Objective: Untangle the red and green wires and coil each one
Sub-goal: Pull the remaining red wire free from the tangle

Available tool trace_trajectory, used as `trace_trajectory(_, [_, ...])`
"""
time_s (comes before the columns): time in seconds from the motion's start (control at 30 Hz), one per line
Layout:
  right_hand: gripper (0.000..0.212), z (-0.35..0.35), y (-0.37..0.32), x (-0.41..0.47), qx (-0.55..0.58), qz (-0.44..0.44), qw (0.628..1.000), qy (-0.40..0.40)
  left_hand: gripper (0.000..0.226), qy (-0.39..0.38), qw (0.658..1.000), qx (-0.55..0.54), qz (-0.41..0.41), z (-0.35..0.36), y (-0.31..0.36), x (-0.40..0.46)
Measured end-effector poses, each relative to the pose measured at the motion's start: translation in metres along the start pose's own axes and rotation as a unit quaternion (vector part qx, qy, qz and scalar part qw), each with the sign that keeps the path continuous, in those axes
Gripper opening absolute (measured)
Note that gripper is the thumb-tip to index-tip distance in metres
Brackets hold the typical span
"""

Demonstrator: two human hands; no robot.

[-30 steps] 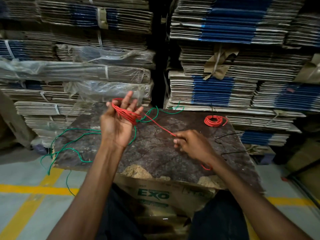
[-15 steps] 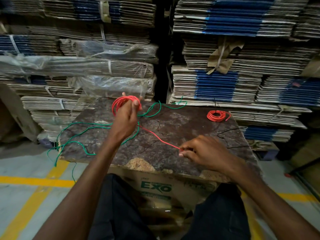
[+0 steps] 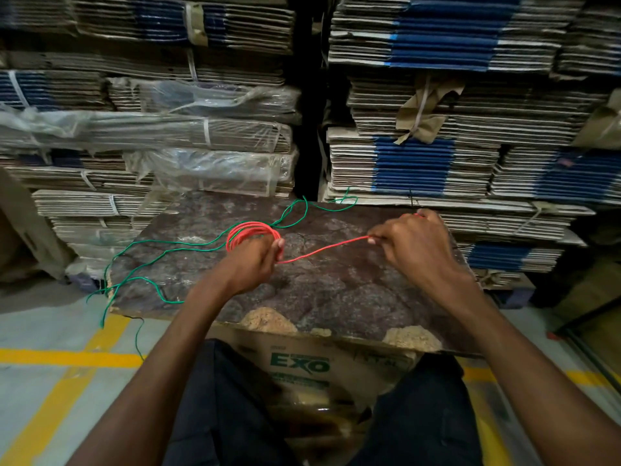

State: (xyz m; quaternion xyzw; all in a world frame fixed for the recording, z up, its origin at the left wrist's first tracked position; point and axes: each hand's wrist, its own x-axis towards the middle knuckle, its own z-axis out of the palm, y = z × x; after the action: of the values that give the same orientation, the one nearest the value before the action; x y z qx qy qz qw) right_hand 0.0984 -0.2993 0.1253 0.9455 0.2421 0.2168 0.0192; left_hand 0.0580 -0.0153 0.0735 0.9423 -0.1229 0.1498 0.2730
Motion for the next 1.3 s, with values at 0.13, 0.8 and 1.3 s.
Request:
trace_trajectory(0.13, [0.02,0.0,0.0,0.01,0.115,0.02,0.99,0.078,0.053,-0.089,0.977,-0.189,-0.037,0.004,0.015,-0.012])
trace_trajectory(0.8, [0.015,0.069,-0.033,0.003,0.361,0.126,0.917,-0.11,0.052,0.054,0.576,-0.812,-0.077,-0.001,0.064,-0.021])
trace_trajectory(1.3, [0.029,0.04,-0.092,-0.067,0.12,-0.209,0.97,-0.025,0.036,0.139,0.679,-0.711,-0.119,0.004,0.051,-0.001])
